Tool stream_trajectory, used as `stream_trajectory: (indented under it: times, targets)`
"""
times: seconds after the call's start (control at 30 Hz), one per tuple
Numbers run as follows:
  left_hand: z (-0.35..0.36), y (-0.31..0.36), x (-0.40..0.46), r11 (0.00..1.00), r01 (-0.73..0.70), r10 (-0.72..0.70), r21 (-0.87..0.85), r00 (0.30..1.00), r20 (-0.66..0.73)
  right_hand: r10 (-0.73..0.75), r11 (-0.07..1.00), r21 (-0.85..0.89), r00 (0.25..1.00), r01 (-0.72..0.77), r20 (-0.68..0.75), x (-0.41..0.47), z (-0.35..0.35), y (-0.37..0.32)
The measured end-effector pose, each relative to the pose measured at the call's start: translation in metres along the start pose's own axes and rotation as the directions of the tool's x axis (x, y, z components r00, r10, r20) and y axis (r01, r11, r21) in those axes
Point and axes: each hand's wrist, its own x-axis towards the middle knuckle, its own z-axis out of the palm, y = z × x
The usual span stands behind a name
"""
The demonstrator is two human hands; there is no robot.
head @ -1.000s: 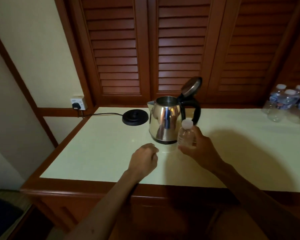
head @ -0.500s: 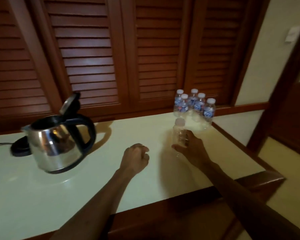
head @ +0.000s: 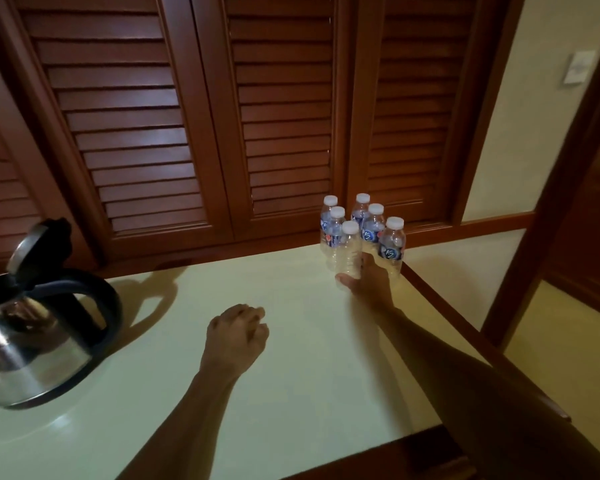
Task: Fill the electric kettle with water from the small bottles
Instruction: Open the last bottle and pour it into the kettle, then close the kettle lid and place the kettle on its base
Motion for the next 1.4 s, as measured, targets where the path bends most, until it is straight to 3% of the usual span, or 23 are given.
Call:
stream_trajectory:
  times: [0.23,0.67,0.93,1.03,1.13,1.3,1.4]
  targets:
    - [-0.002,0.005,0.001,0.999,0.031,-0.031,0.019,0.999,-0.008,0.049,0.998,0.046,0.999,-0.049,0.001,0.008,0.008,0.008]
    - [-0.006,0.008,0.0,0.998,0.064,-0.064,-0.002,0.997,0.035,0.12,0.992,-0.05,0.99,-0.117,0.071,0.009,0.01,0.014]
    - [-0.012,0.009,-0.006,0.997,0.022,-0.021,-0.07,1.0,0.021,0.154,0.988,0.005,0.988,-0.154,0.005,-0.024,0.003,0.014]
    - [-0.018,0.009,-0.015,0.988,0.041,-0.032,-0.146,0.998,0.059,0.114,0.993,0.001,0.993,-0.114,0.017,-0.045,0.005,0.011]
    - [-0.028,0.005,-0.027,0.964,0.075,-0.058,-0.257,0.996,0.071,0.041,0.993,-0.117,0.996,-0.033,0.075,-0.068,0.012,0.005]
    - [-0.06,-0.034,-0.063,0.911,0.015,0.025,-0.411,0.995,0.094,-0.121,0.977,-0.159,0.981,0.146,0.153,-0.11,0.043,-0.029]
    - [-0.089,-0.075,-0.087,0.903,0.032,-0.004,-0.428,0.998,0.066,-0.191,0.978,-0.045,0.966,0.201,0.175,-0.134,0.08,-0.067]
